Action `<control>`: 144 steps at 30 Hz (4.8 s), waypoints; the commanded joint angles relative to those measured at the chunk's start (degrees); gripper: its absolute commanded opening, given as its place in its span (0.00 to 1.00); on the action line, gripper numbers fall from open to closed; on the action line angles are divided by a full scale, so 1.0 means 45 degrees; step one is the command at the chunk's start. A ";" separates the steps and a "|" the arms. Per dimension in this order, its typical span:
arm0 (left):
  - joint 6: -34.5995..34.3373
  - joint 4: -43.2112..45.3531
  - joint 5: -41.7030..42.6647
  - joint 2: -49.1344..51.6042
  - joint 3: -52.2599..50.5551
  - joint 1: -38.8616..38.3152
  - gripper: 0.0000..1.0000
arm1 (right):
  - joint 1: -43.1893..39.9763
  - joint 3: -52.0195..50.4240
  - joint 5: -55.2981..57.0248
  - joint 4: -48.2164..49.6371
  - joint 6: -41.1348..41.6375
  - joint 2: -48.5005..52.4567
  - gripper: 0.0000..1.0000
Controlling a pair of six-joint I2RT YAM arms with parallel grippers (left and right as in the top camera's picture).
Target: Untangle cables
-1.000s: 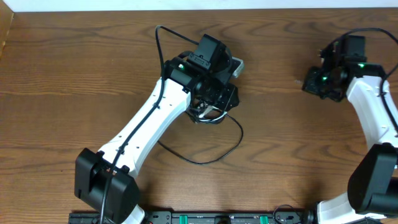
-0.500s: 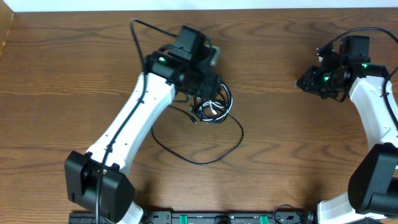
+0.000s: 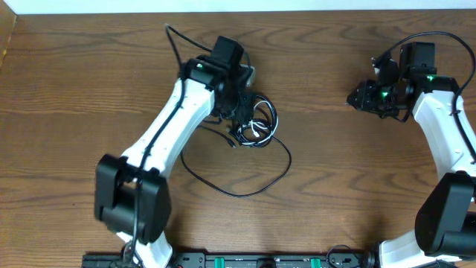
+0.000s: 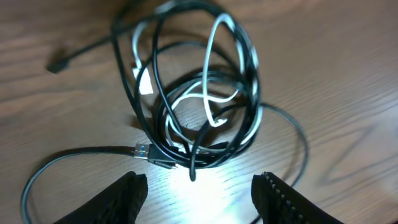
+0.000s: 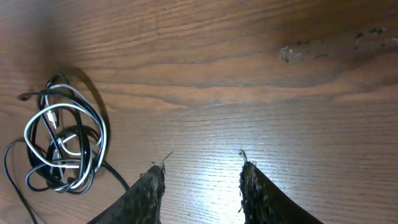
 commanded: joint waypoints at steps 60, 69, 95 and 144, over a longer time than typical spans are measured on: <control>-0.3303 0.2089 0.0277 -0.4828 0.0622 0.0039 0.07 | 0.4449 0.0146 -0.5226 0.3900 -0.0058 -0.0209 0.43; -0.3813 0.2157 0.0539 -0.5338 0.0622 0.0034 0.07 | 0.4745 0.0146 -0.5226 0.4969 -0.0141 -0.0209 0.50; -0.4041 -0.0738 -0.4070 -0.5328 0.0607 0.1229 0.07 | 0.2249 0.0146 0.7082 0.4493 0.2016 -0.3886 0.01; -0.3997 -0.0729 -0.3371 -0.5299 0.0418 0.2773 0.07 | 0.4473 0.4284 0.2127 -0.1452 0.3152 -0.0879 0.01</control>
